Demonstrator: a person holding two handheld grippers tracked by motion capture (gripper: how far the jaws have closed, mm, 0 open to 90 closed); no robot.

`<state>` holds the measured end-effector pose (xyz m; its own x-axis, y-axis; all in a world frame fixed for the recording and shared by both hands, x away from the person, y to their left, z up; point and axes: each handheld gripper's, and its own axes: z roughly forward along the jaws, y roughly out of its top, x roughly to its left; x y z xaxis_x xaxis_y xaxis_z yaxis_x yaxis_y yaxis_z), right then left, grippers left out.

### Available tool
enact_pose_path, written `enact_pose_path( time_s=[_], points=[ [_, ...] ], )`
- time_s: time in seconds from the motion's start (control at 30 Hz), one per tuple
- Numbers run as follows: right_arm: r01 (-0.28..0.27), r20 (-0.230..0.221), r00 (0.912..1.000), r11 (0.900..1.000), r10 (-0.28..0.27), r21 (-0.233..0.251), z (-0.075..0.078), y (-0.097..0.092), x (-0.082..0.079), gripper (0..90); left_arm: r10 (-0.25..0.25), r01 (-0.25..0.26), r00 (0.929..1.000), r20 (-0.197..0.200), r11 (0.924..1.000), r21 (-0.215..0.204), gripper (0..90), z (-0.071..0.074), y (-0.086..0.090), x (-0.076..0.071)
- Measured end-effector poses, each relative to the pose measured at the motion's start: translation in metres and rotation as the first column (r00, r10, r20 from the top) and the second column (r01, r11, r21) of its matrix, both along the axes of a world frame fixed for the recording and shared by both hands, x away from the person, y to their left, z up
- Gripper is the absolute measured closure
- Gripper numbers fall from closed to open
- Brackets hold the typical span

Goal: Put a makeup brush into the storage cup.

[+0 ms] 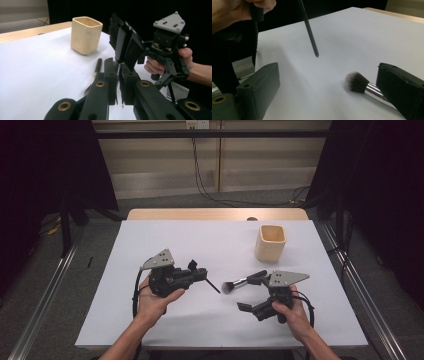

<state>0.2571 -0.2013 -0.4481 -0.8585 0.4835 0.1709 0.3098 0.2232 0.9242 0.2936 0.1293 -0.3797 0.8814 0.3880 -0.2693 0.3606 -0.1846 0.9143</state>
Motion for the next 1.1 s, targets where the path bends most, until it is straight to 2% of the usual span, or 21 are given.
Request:
enact_pose_path(
  time_s=[0.1,0.2,0.43,0.53,0.73,0.77,0.87,0.93,1.1],
  points=[
    [0.011,0.006,0.9999,0.9999,-0.011,-0.005,0.000,0.000,0.001,4.3,0.011,-0.011,0.9999,0.010,0.9997,0.024,85.4,0.007,-0.001,0.006],
    [0.024,0.022,0.9995,0.9997,-0.024,0.003,0.001,-0.002,0.001,3.5,-0.003,0.002,0.9999,0.010,0.9987,0.051,85.4,0.013,-0.003,0.013],
    [0.034,0.018,0.9992,0.9993,-0.035,0.012,0.001,-0.004,0.001,1.8,-0.032,0.030,0.9994,0.016,0.9949,0.096,85.4,0.022,-0.013,0.024],
    [0.042,0.026,0.9988,0.9991,-0.042,0.006,0.002,-0.004,0.001,1.3,-0.027,0.025,0.9996,0.012,0.9853,0.169,85.4,0.025,-0.020,0.025],
    [0.040,0.025,0.9989,0.9992,-0.040,0.003,0.001,-0.003,0.001,1.3,-0.056,0.060,0.9982,-0.024,0.9720,0.227,85.4,0.023,-0.028,0.028],
    [0.039,0.025,0.9989,0.9992,-0.039,0.001,0.001,-0.002,0.001,1.3,-0.064,0.070,0.9974,-0.033,0.9675,0.243,85.4,0.023,-0.029,0.028],
    [0.033,0.025,0.9991,0.9995,-0.033,-0.001,0.001,-0.001,0.001,1.3,-0.060,0.067,0.9976,-0.033,0.9591,0.275,85.4,0.020,-0.032,0.027],
    [0.029,0.023,0.9993,0.9995,-0.028,-0.009,0.001,0.001,0.001,1.4,-0.073,0.077,0.9971,-0.024,0.9506,0.301,85.4,0.020,-0.033,0.025],
    [0.020,0.011,0.9997,0.9994,-0.020,-0.028,0.003,0.006,0.002,1.9,-0.093,0.104,0.9943,-0.052,0.9536,0.282,85.4,0.020,-0.035,0.024]
  ],
)
